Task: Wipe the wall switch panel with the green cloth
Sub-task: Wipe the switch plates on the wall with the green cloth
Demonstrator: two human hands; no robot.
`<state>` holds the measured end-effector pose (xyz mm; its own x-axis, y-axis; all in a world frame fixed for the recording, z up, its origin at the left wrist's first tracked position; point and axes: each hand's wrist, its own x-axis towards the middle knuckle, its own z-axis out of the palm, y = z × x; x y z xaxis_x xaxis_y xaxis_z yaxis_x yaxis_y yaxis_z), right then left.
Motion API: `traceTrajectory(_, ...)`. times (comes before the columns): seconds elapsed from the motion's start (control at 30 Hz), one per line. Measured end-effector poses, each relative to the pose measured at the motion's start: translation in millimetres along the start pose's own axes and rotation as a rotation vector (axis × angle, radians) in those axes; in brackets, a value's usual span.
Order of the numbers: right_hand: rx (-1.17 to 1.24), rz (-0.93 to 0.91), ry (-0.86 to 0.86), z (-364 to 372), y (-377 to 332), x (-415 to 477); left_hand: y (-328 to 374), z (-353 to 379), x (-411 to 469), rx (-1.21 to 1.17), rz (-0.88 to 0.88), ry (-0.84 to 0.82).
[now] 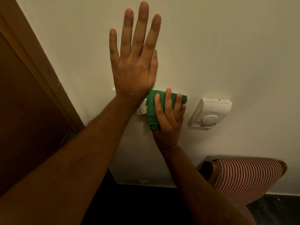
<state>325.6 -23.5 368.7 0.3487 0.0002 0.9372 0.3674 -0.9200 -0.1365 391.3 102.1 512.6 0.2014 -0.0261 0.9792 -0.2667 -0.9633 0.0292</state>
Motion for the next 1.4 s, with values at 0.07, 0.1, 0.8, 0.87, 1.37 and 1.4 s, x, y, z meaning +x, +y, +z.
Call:
traceTrajectory(0.07, -0.046, -0.029, -0.035, 0.0, 3.5, -9.0, 1.0, 0.6, 1.7, -0.017, 0.003, 0.0)
traceTrajectory(0.1, -0.08, -0.075, -0.066, -0.6, 7.8, -19.7, 0.8, 0.9, 2.8, -0.004, 0.012, 0.0)
traceTrajectory(0.8, -0.025, -0.025, -0.034, -26.2, 24.3, -9.5, -7.7, 10.2, -0.9, 0.002, 0.021, 0.063)
traceTrajectory(0.87, 0.01, 0.094, -0.01, -28.1, 28.5, -16.6, -5.8, 10.9, -0.9, 0.01, 0.017, 0.06)
traceTrajectory(1.37, 0.057, 0.038, -0.141, -2.9, 8.5, -49.9, -0.3, 6.1, 2.6, -0.02, 0.021, 0.021)
traceTrajectory(1.4, 0.054, 0.021, -0.158, 0.4, 2.2, -48.3, -1.2, 5.7, 2.9, -0.021, 0.021, 0.02)
